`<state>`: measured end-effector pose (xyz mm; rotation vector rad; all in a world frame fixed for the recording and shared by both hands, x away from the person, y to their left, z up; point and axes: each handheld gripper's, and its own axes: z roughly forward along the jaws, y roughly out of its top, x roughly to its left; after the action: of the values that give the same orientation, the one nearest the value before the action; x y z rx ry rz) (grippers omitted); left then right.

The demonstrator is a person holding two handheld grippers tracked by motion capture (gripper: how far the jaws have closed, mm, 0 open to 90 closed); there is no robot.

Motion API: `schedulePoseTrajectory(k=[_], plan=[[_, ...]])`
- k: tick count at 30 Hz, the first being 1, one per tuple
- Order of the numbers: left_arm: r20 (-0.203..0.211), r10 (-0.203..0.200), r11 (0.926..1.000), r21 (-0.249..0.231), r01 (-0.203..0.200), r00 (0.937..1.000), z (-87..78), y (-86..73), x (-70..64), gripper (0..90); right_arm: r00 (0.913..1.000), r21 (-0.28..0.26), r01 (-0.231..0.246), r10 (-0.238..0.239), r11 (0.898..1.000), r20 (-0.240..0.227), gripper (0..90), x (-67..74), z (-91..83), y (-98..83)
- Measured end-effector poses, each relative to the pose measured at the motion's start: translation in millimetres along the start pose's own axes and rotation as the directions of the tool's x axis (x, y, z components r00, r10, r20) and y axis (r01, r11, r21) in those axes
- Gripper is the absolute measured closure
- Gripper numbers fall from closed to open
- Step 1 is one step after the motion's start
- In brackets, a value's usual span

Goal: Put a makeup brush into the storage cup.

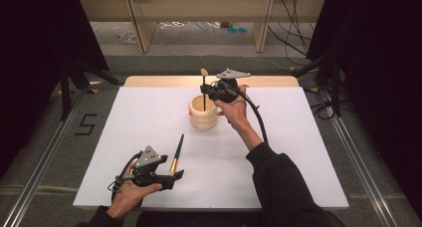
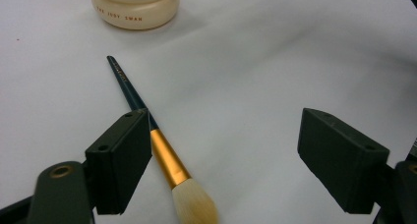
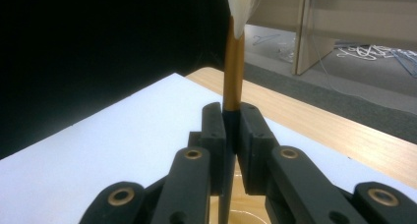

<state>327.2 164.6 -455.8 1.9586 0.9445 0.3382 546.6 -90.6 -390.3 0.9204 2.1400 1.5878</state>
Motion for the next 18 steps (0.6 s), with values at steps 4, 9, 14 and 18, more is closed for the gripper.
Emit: schedulePoseTrajectory(k=[4, 9, 14, 18], plan=[[0.003, -0.016, 0.9998, -0.007, 0.016, 0.9999, 0.7, -0.1, -0.4, 20.5, 0.9999, 0.023, -0.014, 0.014, 1.000, -0.006, 82.9, 0.0, 1.9, -5.0], [0.001, -0.006, 0.9999, -0.011, 0.006, 1.0000, 0.5, 0.1, 0.4, 20.5, 0.9999, 0.036, -0.012, 0.013, 0.999, -0.005, 82.8, -2.2, 5.1, -13.9], [-0.001, -0.020, 0.9998, -0.008, 0.020, 0.9998, 1.2, -0.6, -0.1, 20.5, 0.9992, 0.050, -0.040, 0.040, 0.998, 0.007, 75.3, -3.6, 5.6, -21.5], [-0.001, -0.022, 0.9997, -0.007, 0.022, 0.9998, 0.8, -0.7, 0.6, 20.5, 0.9926, 0.072, -0.105, 0.100, 0.992, 0.069, 49.3, -3.2, 1.1, -23.8]])
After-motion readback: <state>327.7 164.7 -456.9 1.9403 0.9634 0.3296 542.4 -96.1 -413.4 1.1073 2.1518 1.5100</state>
